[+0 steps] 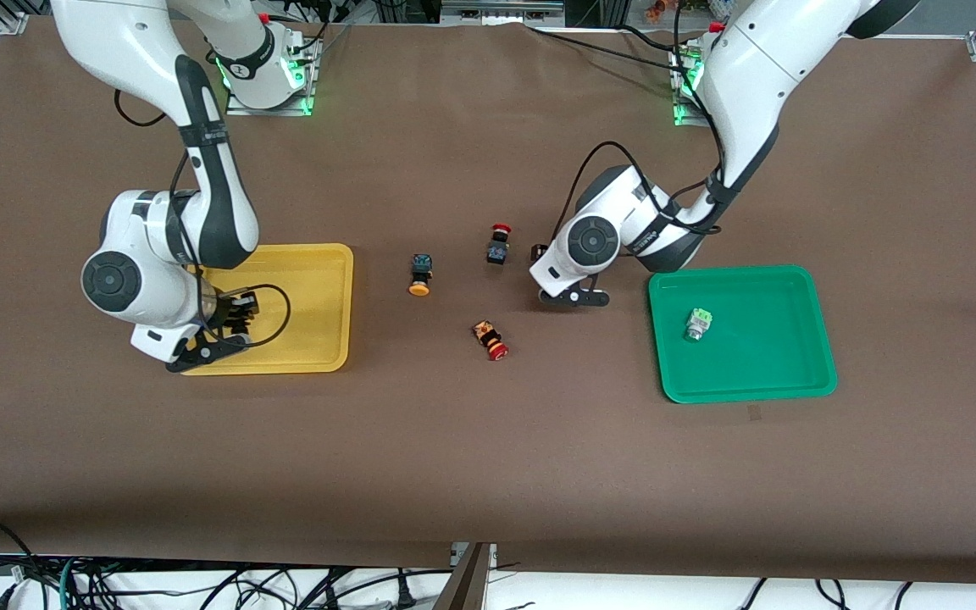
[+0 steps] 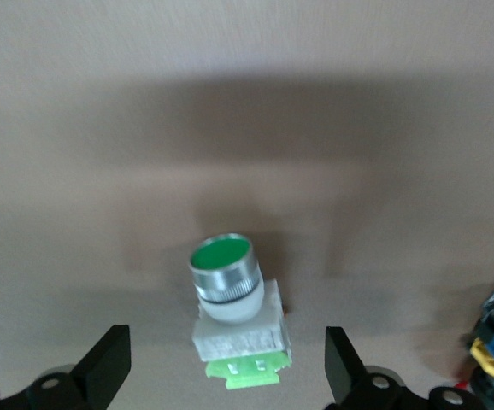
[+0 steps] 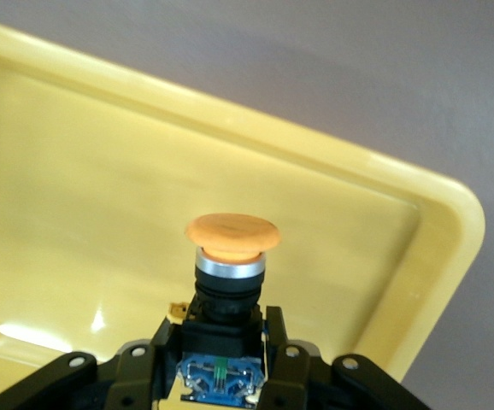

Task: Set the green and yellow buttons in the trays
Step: 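Release the green button while the right gripper lowers the yellow button into the yellow tray, then grasp another green button with the left gripper while the right gripper grasps a yellow one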

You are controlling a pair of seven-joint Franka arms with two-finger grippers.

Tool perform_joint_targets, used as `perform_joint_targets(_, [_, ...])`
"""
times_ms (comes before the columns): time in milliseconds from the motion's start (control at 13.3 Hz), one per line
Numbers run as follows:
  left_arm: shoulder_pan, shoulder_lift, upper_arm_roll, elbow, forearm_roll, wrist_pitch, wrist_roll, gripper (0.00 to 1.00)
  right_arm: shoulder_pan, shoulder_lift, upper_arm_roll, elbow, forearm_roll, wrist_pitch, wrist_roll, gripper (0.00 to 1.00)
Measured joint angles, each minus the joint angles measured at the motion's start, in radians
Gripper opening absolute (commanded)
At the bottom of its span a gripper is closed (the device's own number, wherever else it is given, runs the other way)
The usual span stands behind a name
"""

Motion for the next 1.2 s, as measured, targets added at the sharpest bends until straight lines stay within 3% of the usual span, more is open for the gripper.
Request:
perform_joint_targets(75, [-0.003, 0.0, 0.0, -0.007, 0.0, 0.001, -0.003, 0.3, -0.007, 0.001, 0.0, -0.028, 0.002, 0.023, -0.007, 0.58])
perform_joint_targets(150, [-0.003, 0.0, 0.0, -0.008, 0.0, 0.002, -0.003, 0.18, -0.011, 0.003, 0.0, -0.047, 0.012, 0.037, -0.01, 0.76])
perform_joint_targets(300, [-0.003, -0.001, 0.0, -0.006, 0.0, 0.006, -0.003, 0.11, -0.012, 0.007, 0.0, -0.06, 0.039, 0.044, -0.01, 0.86])
perform_joint_targets(375, [-0.003, -0.001, 0.0, -0.004, 0.0, 0.007, -0.003, 0.06, -0.011, 0.008, 0.001, -0.059, 0.046, 0.044, -0.01, 0.86])
perform_joint_targets(675, [0.008, -0.019, 0.003, 0.027, 0.001, -0.01, 0.0, 0.07, 0.027, -0.009, 0.014, -0.021, 0.055, 0.009, 0.09, 0.88])
perform_joint_targets(900, [0.06, -0.084, 0.013, 0.108, 0.027, -0.22, 0.075, 0.08, 0.121, -0.018, 0.035, 0.056, 0.068, -0.062, 0.3, 0.88])
perform_joint_targets(1050, [0.13, -0.127, 0.015, 0.181, 0.123, -0.384, 0.191, 0.08, 0.186, -0.018, 0.076, 0.088, 0.109, -0.079, 0.477, 0.89])
perform_joint_targets(1200, [0.217, -0.144, 0.02, 0.21, 0.203, -0.441, 0.351, 0.08, 0.267, -0.014, 0.113, 0.09, 0.122, -0.06, 0.677, 0.89])
